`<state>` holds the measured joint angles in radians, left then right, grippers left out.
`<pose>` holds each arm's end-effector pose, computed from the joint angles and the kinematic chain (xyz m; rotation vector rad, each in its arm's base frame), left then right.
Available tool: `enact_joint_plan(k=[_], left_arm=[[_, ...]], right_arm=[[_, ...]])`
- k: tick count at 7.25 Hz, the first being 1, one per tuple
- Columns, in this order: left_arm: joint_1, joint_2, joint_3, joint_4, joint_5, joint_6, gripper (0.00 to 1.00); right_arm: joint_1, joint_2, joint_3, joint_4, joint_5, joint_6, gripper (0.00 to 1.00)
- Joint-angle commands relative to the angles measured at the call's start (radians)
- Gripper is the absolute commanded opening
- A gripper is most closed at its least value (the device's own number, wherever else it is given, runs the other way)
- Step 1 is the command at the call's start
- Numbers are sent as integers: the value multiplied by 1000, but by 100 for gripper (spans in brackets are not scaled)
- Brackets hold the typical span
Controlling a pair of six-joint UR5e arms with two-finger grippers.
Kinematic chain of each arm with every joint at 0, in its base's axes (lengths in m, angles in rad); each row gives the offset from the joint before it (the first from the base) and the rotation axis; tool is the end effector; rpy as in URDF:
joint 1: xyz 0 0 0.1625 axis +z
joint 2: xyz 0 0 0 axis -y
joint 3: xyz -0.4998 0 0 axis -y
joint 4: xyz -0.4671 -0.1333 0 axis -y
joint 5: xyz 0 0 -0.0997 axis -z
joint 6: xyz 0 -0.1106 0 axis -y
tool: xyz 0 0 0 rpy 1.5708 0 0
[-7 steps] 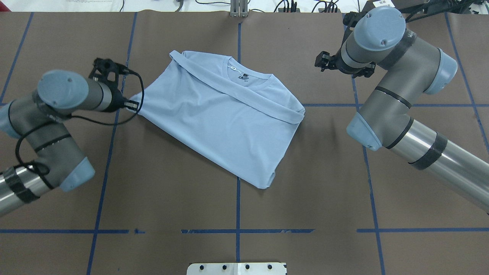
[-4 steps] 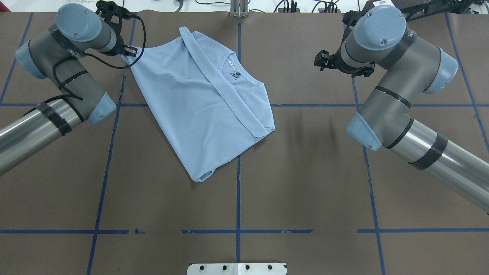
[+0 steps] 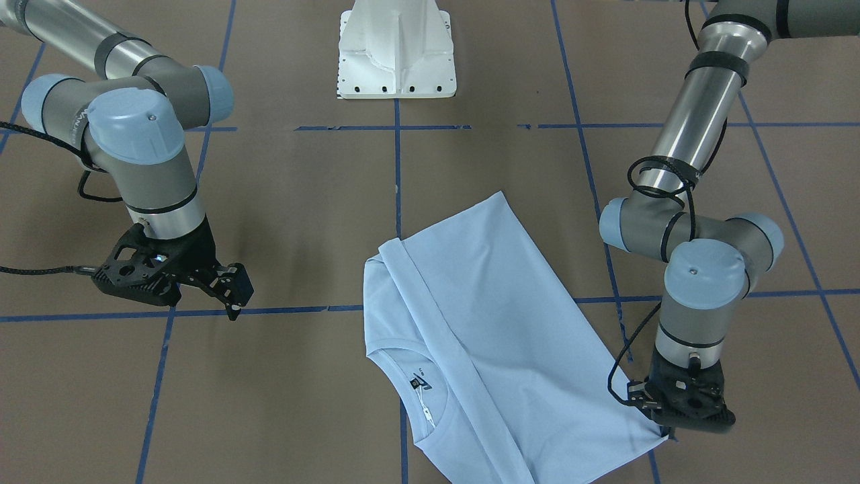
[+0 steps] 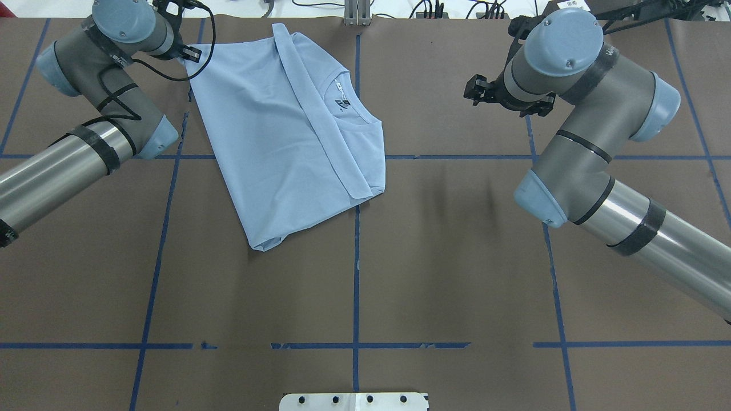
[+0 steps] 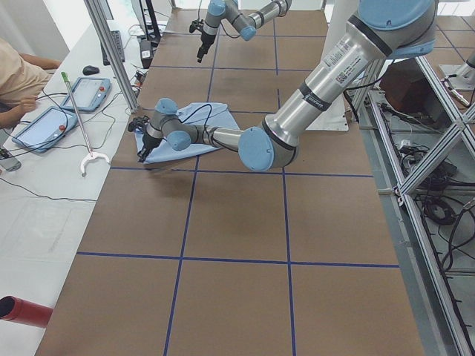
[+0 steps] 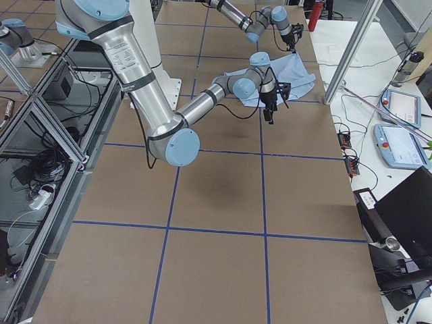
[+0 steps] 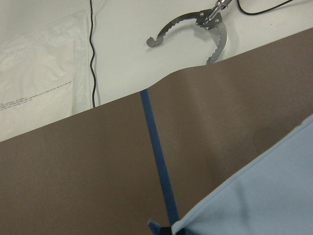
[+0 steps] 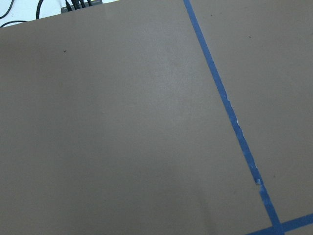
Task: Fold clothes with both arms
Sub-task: 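Release the shirt with the left gripper while the right gripper reaches toward the collar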
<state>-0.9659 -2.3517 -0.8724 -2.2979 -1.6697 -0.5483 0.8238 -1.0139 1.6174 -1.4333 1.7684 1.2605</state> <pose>0.4486 -0.8640 0.4827 0.6274 0.5195 0.0935 -0.4586 -0.6595 0.3344 0.2395 -0.7296 0.4151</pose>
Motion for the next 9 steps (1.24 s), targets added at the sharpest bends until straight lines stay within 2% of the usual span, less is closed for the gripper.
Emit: enact_joint_plan(k=[1, 2, 3, 4, 6, 9], left_arm=[[-23, 14, -29, -32, -80, 27, 100], [-40, 49, -77, -37, -144, 28, 100], [-40, 89, -144, -35, -148, 24, 100], [-40, 92, -160, -35, -148, 21, 100], [-40, 94, -162, -35, -150, 18, 100], [-40, 94, -162, -37, -150, 18, 100]], right_arm=[[-44, 49, -11, -1, -4, 87, 100], [-69, 105, -51, -1, -10, 156, 99], [-99, 156, -95, 1, -15, 219, 94], [-129, 202, -147, -1, -30, 276, 85], [-184, 238, -195, -3, -79, 319, 84], [-250, 328, -312, -4, -136, 353, 74]])
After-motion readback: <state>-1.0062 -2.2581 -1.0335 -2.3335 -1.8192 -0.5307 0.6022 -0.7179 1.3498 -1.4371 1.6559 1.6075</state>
